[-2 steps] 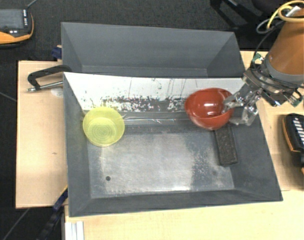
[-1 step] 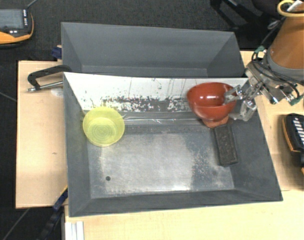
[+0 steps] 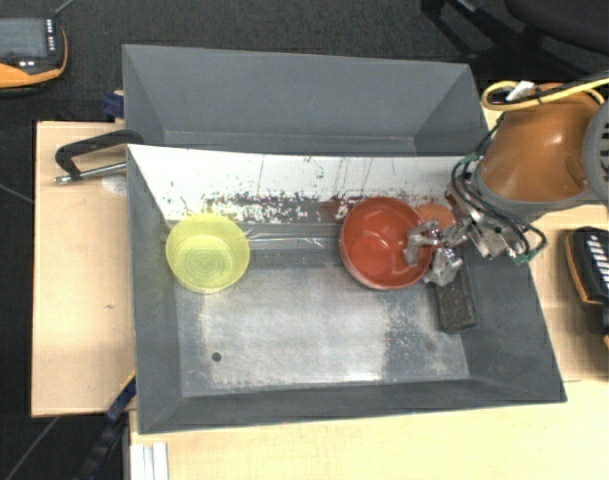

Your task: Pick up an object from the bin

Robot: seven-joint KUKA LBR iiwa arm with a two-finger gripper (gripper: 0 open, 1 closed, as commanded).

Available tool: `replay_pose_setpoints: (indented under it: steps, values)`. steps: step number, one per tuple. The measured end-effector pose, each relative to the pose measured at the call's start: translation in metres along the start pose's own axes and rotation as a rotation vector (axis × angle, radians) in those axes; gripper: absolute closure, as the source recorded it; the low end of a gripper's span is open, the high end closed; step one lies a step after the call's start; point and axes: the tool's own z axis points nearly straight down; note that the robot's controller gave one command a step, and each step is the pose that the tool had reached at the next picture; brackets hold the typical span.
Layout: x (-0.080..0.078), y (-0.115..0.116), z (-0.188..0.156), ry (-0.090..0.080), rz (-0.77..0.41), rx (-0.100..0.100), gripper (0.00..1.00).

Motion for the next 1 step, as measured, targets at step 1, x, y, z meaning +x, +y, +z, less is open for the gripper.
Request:
replay_pose_setpoints:
  steps: [1]
  values:
    - [0.0205, -0.0230, 0.0300, -0.005, -0.150, -0.003, 1.00]
